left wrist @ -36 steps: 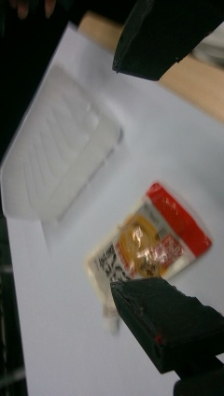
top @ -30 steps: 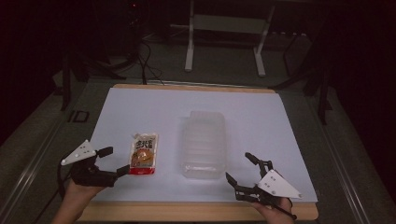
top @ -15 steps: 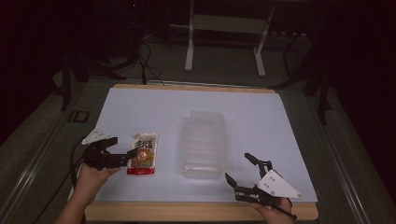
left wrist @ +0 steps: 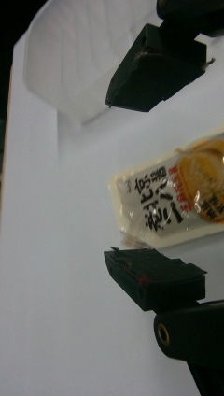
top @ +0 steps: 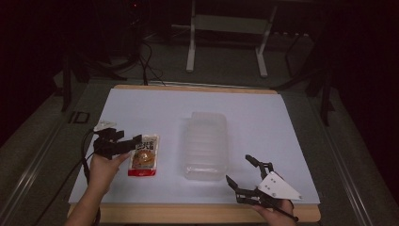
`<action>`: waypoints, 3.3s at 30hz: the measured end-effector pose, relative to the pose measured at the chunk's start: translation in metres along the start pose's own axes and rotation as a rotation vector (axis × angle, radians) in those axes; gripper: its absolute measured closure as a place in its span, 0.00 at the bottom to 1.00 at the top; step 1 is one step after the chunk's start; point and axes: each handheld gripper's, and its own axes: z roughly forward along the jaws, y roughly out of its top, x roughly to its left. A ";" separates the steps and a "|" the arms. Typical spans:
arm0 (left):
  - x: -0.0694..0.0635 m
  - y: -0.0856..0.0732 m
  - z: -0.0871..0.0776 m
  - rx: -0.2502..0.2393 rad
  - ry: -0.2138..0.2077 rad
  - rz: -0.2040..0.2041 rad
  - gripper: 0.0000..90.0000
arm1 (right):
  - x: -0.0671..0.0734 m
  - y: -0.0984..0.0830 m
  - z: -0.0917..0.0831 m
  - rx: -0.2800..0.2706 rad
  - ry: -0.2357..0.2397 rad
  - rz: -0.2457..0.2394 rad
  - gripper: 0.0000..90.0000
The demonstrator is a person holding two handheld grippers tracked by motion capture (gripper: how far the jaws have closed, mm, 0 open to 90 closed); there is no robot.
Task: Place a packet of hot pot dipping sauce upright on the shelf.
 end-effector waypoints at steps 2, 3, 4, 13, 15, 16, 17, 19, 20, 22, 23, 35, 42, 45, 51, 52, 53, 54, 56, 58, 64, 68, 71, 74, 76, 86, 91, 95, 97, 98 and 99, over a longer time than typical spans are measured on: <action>0.002 0.002 0.006 0.016 0.035 -0.024 0.25 | 0.000 0.000 0.000 0.003 0.000 -0.004 0.16; 0.003 0.002 0.008 0.014 0.065 -0.040 0.25 | 0.000 0.000 0.000 0.002 0.001 -0.003 0.16; 0.005 0.003 0.011 0.024 0.083 -0.057 0.24 | 0.000 0.000 0.000 0.002 0.001 -0.003 0.16; 0.014 0.006 0.035 0.055 0.143 -0.156 0.25 | 0.001 0.000 0.000 0.004 0.009 -0.005 0.16; 0.015 0.006 0.041 0.064 0.150 -0.174 0.27 | 0.001 -0.001 0.001 0.005 0.011 -0.005 0.16; 0.015 0.006 0.044 0.068 0.156 -0.185 0.28 | 0.001 -0.001 0.001 0.005 0.011 -0.005 0.16; 0.016 0.007 0.046 0.073 0.159 -0.194 0.28 | 0.001 -0.001 0.001 0.005 0.012 -0.005 0.16; 0.017 0.007 0.053 0.079 0.189 -0.222 0.28 | 0.001 -0.001 0.001 0.006 0.013 -0.005 0.16; 0.017 0.007 0.056 0.085 0.192 -0.236 0.28 | 0.001 -0.001 0.001 0.006 0.014 -0.004 0.16; 0.018 0.006 0.062 0.094 0.216 -0.252 0.31 | 0.001 -0.001 0.001 0.007 0.016 -0.006 0.16; 0.019 0.006 0.065 0.095 0.222 -0.262 0.33 | 0.002 -0.001 0.001 0.007 0.017 -0.006 0.16; 0.016 -0.009 0.093 0.109 0.277 -0.235 0.46 | 0.001 0.000 -0.001 -0.004 0.021 -0.006 0.16; 0.014 -0.013 0.100 0.099 0.305 -0.212 0.47 | 0.002 0.000 0.000 0.001 0.023 -0.009 0.16; 0.010 -0.015 0.101 0.103 0.338 -0.201 0.49 | 0.002 0.000 0.000 0.001 0.022 -0.010 0.16; -0.001 -0.016 0.104 0.142 0.416 -0.102 0.60 | 0.002 0.000 0.000 0.001 0.021 -0.012 0.16; -0.001 -0.016 0.104 0.142 0.419 -0.100 0.62 | 0.002 0.000 0.000 0.001 0.019 -0.014 0.16; -0.001 -0.017 0.104 0.141 0.422 -0.102 0.63 | 0.002 0.000 0.000 0.000 0.019 -0.014 0.16; -0.002 -0.017 0.104 0.137 0.427 -0.100 0.64 | 0.002 0.000 0.000 -0.001 0.017 -0.014 0.16; -0.003 -0.018 0.104 0.128 0.435 -0.105 0.65 | 0.002 0.000 0.000 -0.001 0.015 -0.015 0.16; -0.001 -0.019 0.102 0.107 0.420 -0.137 0.69 | 0.002 0.001 -0.001 -0.005 0.011 -0.016 0.16; 0.010 -0.022 0.094 0.046 0.300 -0.236 0.70 | 0.000 0.001 -0.002 -0.010 0.001 -0.014 0.17; 0.008 -0.021 0.085 0.018 0.256 -0.236 0.71 | 0.000 0.001 -0.001 -0.008 0.001 -0.013 0.17; 0.008 -0.019 0.077 -0.038 0.177 -0.296 0.80 | 0.001 0.001 -0.001 -0.006 0.002 -0.015 0.17; 0.004 -0.017 0.072 -0.041 0.174 -0.256 0.80 | 0.001 0.001 -0.001 -0.007 -0.002 -0.016 0.17; 0.004 -0.017 0.070 -0.043 0.163 -0.259 0.80 | 0.001 0.001 -0.001 -0.007 -0.002 -0.016 0.17; -0.007 -0.009 0.030 -0.161 0.047 -0.226 0.80 | 0.002 0.001 0.000 -0.004 -0.001 -0.018 0.17; -0.017 -0.006 0.017 -0.193 -0.014 -0.222 0.80 | 0.002 0.001 0.000 -0.002 -0.003 -0.019 0.17; -0.024 -0.004 0.009 -0.206 -0.056 -0.218 0.80 | 0.002 0.001 0.000 -0.002 -0.006 -0.020 0.17; -0.027 -0.003 0.005 -0.209 -0.073 -0.219 0.80 | 0.002 0.001 -0.001 -0.003 -0.005 -0.018 0.17; -0.028 -0.003 0.003 -0.213 -0.085 -0.223 0.80 | 0.002 0.001 -0.001 -0.003 -0.006 -0.019 0.17; -0.028 -0.003 0.002 -0.212 -0.095 -0.225 0.81 | 0.002 0.001 -0.001 -0.004 -0.006 -0.019 0.17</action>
